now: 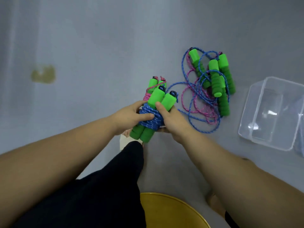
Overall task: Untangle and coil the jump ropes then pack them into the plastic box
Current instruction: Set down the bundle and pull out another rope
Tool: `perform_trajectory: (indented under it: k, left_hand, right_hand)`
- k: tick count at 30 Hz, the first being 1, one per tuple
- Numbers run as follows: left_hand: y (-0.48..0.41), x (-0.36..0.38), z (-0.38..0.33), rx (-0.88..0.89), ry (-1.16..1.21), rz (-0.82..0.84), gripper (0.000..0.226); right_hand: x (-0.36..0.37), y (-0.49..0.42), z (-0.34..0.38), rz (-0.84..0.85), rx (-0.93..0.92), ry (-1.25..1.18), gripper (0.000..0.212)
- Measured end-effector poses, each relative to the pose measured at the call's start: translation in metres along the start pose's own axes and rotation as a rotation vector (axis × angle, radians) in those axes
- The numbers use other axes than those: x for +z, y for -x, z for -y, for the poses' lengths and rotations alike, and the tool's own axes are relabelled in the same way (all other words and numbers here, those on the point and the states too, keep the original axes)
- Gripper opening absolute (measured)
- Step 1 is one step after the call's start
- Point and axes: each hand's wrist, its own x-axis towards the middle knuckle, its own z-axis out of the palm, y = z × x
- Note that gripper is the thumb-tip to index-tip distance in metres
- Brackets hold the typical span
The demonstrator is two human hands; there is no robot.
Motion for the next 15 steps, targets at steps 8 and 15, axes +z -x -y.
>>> perform_trajectory:
  k: [8, 15]
  left_hand:
    - [-0.078, -0.062, 0.024, -0.022, -0.143, -0.507, 0.047]
    - [-0.107, -0.044, 0.024, -0.140, -0.530, -0.562, 0.055]
  right_hand:
    - [0.013, -0.066, -0.016, -0.135, 0.040, 0.285, 0.047]
    - [-0.031, -0.058, -0.027, -0.286, -0.191, 0.576, 0.046]
